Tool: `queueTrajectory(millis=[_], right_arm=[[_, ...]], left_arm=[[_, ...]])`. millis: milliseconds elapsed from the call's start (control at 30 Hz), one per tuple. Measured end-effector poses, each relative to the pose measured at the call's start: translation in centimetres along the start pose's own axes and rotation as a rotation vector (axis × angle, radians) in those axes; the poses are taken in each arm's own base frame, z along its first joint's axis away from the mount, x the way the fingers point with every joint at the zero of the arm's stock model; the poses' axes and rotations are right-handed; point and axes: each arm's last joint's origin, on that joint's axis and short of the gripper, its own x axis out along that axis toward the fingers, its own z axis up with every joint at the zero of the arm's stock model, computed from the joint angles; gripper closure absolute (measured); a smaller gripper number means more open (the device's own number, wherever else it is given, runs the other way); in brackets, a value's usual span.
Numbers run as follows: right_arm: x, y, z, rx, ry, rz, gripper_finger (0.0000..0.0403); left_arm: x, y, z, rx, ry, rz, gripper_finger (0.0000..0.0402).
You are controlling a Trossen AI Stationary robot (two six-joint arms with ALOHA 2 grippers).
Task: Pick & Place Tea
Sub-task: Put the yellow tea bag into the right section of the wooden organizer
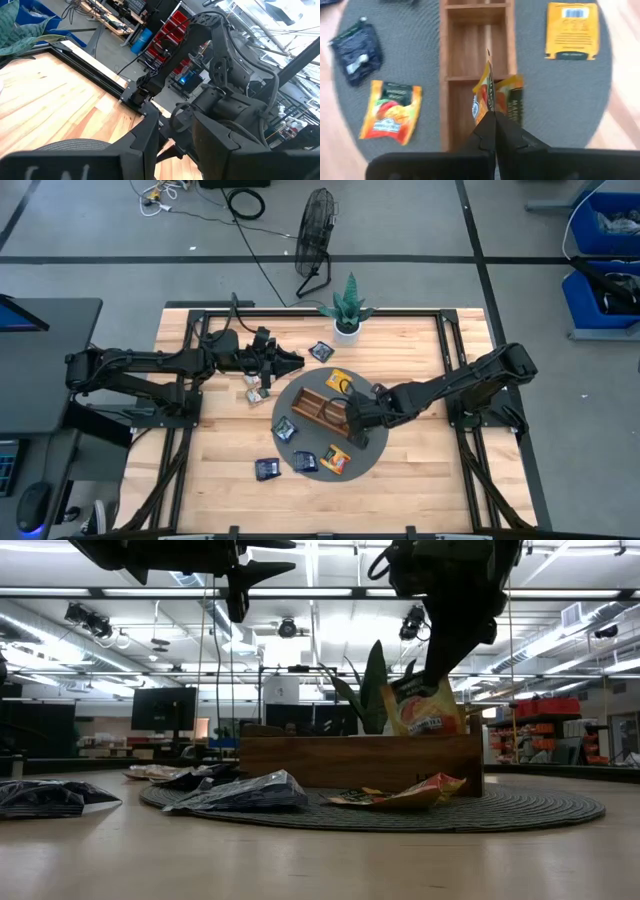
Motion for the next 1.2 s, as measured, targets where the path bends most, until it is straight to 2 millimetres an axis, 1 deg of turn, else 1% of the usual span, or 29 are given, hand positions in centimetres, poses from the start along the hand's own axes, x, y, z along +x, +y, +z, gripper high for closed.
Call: queueTrajectory(millis=[167,267,567,867,933,1033,1200], right_arm=[[-0.1,0.1,-0.2,-0.005,-0.01,-0.018,0.0403],[-0.2,0.3,-0.7,-0.005,-0.014,-0.048,0.0403],[1.5,0.6,-2.7,0.012,-0.039,-0.05,0.0403],[2.2,0.3,-3.3,0.016,-0.046,-0.067,0.04],[2.2,0.3,-3.3,0.032,-0.051,-0.068,0.0391],[2.2,0.3,-3.3,0.031,-0.053,-0.07,0.0366],[2.1,0.1,-3.4,0.049,-0.038,-0.088,0.0301]], left_arm=[[0.0,0.0,0.0,-0.007,0.0,0.0,0.028],[0.0,0.0,0.0,-0.007,0.0,0.0,0.028],[0.0,0.0,0.0,-0.007,-0.001,0.0,0.028],[0.0,0.0,0.0,-0.015,-0.001,0.0,0.028],[0.0,0.0,0.0,-0.015,-0.001,-0.001,0.028],[0.0,0.0,0.0,-0.015,-0.001,0.0,0.028],[0.0,0.0,0.0,-0.016,-0.001,0.0,0.028]])
